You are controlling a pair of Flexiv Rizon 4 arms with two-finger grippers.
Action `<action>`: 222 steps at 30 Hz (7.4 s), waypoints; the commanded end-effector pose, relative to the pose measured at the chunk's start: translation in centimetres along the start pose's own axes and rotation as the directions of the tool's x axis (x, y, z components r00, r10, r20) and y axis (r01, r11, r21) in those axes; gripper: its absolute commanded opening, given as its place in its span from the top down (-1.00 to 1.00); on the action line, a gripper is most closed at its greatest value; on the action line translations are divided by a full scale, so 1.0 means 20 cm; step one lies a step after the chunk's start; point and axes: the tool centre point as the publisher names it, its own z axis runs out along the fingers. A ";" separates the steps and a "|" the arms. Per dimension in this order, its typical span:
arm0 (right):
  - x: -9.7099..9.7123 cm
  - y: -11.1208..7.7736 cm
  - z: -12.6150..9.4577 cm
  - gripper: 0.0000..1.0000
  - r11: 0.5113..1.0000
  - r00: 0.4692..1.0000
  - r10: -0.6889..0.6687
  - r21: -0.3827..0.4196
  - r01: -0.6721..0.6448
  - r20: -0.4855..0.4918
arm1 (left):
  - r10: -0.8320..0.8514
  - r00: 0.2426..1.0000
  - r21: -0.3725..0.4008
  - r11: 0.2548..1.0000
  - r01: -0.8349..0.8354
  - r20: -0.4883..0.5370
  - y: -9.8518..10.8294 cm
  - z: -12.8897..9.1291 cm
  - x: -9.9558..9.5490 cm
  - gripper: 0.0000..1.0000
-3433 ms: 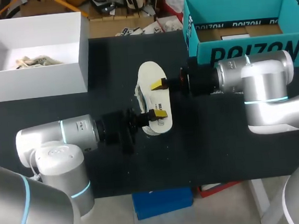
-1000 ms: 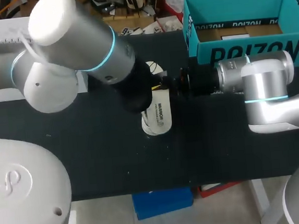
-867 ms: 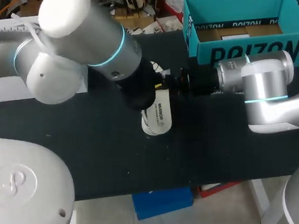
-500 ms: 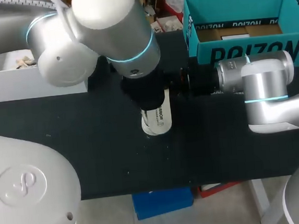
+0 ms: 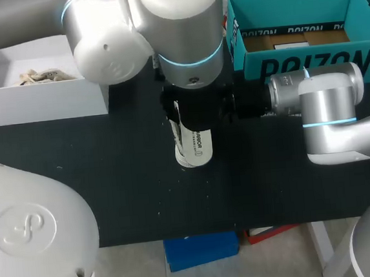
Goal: Take the shoe out of the shoebox, open the shoe tongue, remove and reinsert the insole, then place the shoe into the shoebox
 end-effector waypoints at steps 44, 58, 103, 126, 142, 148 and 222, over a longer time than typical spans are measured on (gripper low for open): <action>0.00 0.00 0.00 1.00 1.000 1.000 0.000 -0.002 0.000 0.002 | -0.078 0.997 0.015 0.997 0.078 -0.008 0.80 0.27 0.12 -1.00; 0.00 0.00 0.00 1.00 1.000 1.000 0.000 -0.002 0.000 0.002 | -0.102 0.995 0.008 0.995 0.102 -0.008 0.93 0.32 0.17 -1.00; 0.00 0.00 0.00 1.00 1.000 1.000 0.000 -0.002 0.000 0.002 | -0.050 0.998 0.010 0.999 0.050 0.029 -0.05 0.10 0.20 -1.00; 0.00 0.00 0.00 1.00 1.000 1.000 0.000 -0.002 0.000 0.002 | -0.117 0.698 0.159 0.987 0.005 0.706 -0.06 0.06 0.32 -1.00; 0.00 0.00 0.00 1.00 1.000 1.000 0.000 -0.002 0.000 0.002 | -0.186 0.302 0.201 0.979 -0.020 0.935 0.00 0.11 0.34 -1.00; 0.00 0.00 0.00 1.00 1.000 1.000 0.000 -0.002 0.000 0.002 | -0.220 0.227 0.243 0.967 -0.079 0.949 0.02 0.13 0.36 -1.00; 0.00 0.00 0.00 1.00 1.000 1.000 0.000 -0.002 0.000 0.002 | -0.199 0.114 0.162 0.947 0.277 0.973 0.14 0.38 0.17 -0.07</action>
